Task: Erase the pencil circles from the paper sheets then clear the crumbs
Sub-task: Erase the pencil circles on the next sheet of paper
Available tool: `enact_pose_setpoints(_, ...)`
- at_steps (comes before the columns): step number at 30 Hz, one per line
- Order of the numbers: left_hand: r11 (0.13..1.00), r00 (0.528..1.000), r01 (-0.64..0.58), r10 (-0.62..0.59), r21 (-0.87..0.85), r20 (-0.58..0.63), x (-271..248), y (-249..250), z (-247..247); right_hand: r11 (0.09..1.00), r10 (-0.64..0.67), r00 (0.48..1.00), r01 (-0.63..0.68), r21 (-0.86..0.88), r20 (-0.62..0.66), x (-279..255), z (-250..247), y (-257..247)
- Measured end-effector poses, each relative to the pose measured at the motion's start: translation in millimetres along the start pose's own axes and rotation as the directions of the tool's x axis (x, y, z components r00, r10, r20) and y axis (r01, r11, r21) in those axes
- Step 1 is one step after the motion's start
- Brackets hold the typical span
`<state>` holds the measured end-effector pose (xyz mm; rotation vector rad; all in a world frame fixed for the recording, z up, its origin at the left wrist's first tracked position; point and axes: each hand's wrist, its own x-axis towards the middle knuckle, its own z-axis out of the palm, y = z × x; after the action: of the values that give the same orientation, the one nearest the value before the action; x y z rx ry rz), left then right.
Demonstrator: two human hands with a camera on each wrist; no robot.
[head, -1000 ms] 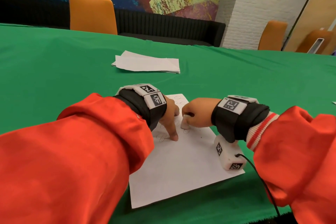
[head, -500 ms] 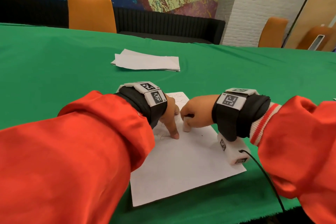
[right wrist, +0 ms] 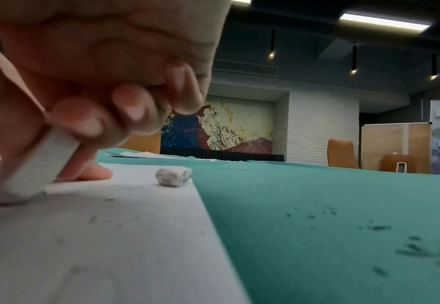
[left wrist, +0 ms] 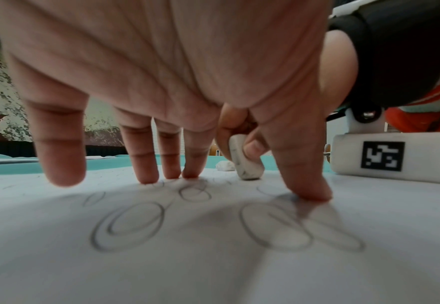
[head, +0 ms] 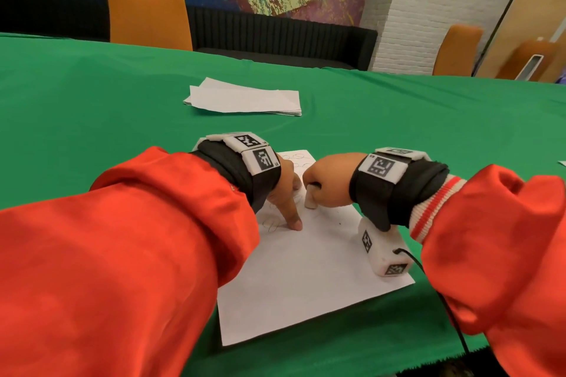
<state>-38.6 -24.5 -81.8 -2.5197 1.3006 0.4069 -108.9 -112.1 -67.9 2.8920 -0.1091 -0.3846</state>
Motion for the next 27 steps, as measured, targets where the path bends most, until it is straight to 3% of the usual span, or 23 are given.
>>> enact_pose_setpoints(5,1.000,1.000,-0.011,0.011,0.007,-0.005,-1.6,1.0,-0.7,0.994,-0.049,0.998,0.045,0.101,0.037,1.5,5.9,4.6)
enact_pose_setpoints(10,0.999,1.000,-0.007,0.007,0.036,0.006,-1.5,1.1,-0.8,1.000,-0.026,1.000,0.026,0.015,-0.013,1.2,4.4,3.7)
enact_pose_setpoints(14,0.999,1.000,-0.013,0.013,0.034,0.006,-2.0,1.7,-1.2,0.991,-0.067,0.997,0.064,0.118,0.030,0.0,7.1,4.1)
enact_pose_setpoints(19,1.000,1.000,-0.008,0.007,0.023,0.031,-0.8,0.4,-0.6,0.999,-0.028,0.999,0.028,0.023,-0.031,-0.1,4.7,3.0)
enact_pose_setpoints(23,0.999,1.000,-0.008,0.007,0.033,0.025,-1.6,1.2,-1.3,0.991,-0.064,0.998,0.062,0.122,0.013,-1.8,6.6,4.0)
enact_pose_setpoints(27,1.000,1.000,-0.005,0.005,0.018,0.008,-1.5,0.1,-0.2,1.000,-0.031,0.999,0.031,-0.004,-0.038,-1.1,4.0,1.0)
